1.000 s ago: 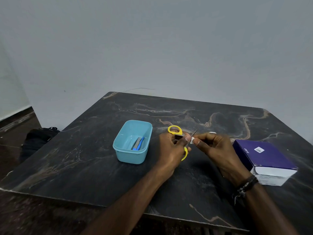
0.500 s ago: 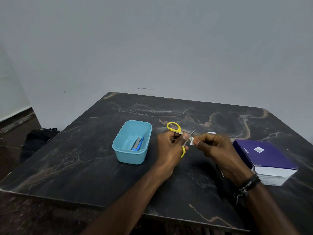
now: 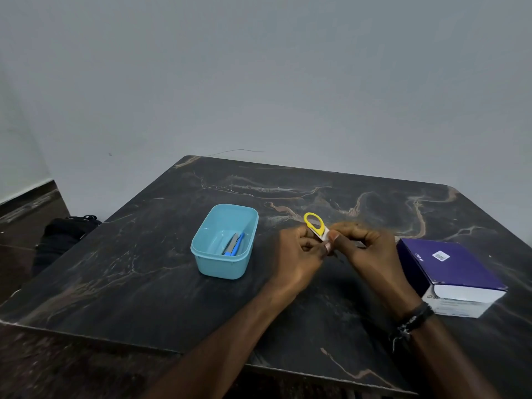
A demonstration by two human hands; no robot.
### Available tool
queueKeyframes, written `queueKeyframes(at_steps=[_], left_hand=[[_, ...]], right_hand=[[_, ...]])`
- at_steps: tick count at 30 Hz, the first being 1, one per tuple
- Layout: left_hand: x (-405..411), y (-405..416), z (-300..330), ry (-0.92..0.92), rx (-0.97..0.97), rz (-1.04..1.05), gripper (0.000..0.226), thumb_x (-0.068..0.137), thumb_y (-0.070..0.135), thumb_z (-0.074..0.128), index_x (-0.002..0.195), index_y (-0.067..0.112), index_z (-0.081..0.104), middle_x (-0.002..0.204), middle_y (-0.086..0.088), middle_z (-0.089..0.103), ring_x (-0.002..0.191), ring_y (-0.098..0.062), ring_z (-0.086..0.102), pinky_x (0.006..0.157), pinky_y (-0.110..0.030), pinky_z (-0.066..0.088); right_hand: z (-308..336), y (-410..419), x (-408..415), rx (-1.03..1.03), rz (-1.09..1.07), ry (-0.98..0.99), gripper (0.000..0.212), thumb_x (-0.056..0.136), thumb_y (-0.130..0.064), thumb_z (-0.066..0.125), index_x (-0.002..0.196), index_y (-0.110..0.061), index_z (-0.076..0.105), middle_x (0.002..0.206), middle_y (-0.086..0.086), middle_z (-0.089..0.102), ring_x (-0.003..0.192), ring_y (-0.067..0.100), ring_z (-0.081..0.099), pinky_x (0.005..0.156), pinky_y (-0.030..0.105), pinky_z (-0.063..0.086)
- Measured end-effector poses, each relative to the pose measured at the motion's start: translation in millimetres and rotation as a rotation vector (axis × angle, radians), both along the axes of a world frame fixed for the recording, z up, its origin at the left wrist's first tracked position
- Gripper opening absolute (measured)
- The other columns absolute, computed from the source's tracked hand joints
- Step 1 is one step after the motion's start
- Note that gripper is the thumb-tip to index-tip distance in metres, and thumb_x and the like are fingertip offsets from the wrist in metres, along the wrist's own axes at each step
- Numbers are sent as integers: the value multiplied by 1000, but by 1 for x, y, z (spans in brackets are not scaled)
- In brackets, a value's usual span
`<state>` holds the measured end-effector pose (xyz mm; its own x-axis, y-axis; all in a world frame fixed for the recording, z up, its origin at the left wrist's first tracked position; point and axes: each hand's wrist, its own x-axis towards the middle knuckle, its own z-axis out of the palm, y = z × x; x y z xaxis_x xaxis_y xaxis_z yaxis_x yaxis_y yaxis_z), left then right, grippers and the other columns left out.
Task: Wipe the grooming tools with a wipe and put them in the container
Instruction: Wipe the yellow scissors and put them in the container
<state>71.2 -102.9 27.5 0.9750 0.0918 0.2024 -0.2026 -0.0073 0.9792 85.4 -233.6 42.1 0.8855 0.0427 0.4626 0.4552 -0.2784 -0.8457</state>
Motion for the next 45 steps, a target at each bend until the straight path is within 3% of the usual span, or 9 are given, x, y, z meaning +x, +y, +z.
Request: queueKeyframes(at_steps=[5, 9, 15, 18, 20, 22, 27, 32, 45], left_hand=[[2, 3, -6, -185, 157, 29, 47, 85, 10, 71, 127, 12, 51, 67, -10, 70, 56, -11, 65, 61, -29, 54], [4, 5, -10, -256, 290, 45, 58, 87, 15, 68, 140, 22, 45, 68, -4, 71, 62, -16, 66, 63, -31, 53], [2, 7, -8, -293, 278, -57, 76, 84, 1, 65, 147, 31, 35, 67, -5, 65, 61, -8, 59, 63, -29, 53], [0, 3, 2, -223, 75, -81, 79, 81, -3, 70, 147, 20, 33, 74, -1, 69, 67, -4, 64, 67, -27, 54], [0, 1, 6, -106, -152, -96, 77, 76, -8, 73, 142, 12, 39, 81, -6, 71, 72, -10, 67, 69, -29, 56], [0, 2, 6, 14, -303, -133, 64, 74, -10, 75, 131, 7, 51, 88, -11, 72, 76, -16, 68, 68, -30, 58], [-3, 0, 6, 134, -395, -169, 25, 79, -4, 72, 103, -3, 66, 92, -20, 72, 82, -26, 71, 74, -34, 61], [-1, 0, 8, 130, -508, -115, 5, 83, -4, 67, 84, 1, 66, 77, -14, 70, 65, -21, 69, 69, -32, 61], [-5, 0, 9, 9, -288, -54, 15, 81, -5, 70, 96, -4, 65, 77, -12, 67, 59, -17, 66, 58, -28, 57]], right_hand=[[0, -3, 1, -47, 58, 45, 15, 82, 2, 70, 73, -7, 78, 82, 4, 75, 89, 16, 69, 86, 36, 54], [2, -6, -1, -51, 126, 69, 16, 83, 3, 67, 72, -3, 76, 78, 9, 75, 84, 23, 71, 88, 45, 55], [3, -9, 0, -116, 173, 20, 12, 86, -2, 67, 79, -6, 76, 79, 6, 75, 82, 22, 70, 82, 40, 56], [2, -7, 0, 153, 177, 107, 8, 84, -6, 67, 81, -5, 74, 82, 8, 75, 79, 18, 69, 75, 30, 55], [4, -6, -1, 360, 172, 218, 12, 76, -22, 72, 81, -12, 76, 81, 1, 75, 74, 9, 64, 64, 20, 47], [4, -7, 1, 463, 176, 319, 27, 66, -35, 75, 84, -15, 77, 84, 0, 72, 78, 11, 60, 65, 23, 42], [8, -5, 1, 643, 185, 475, 16, 77, -21, 65, 89, -12, 72, 74, -3, 69, 65, 10, 59, 61, 23, 44], [7, -4, -1, 511, 195, 474, 17, 75, -20, 66, 88, -13, 74, 74, -2, 69, 64, 9, 57, 54, 19, 41], [3, -3, -3, 330, 141, 320, 14, 79, -24, 69, 86, -19, 79, 85, 9, 72, 83, 26, 50, 62, 30, 35]])
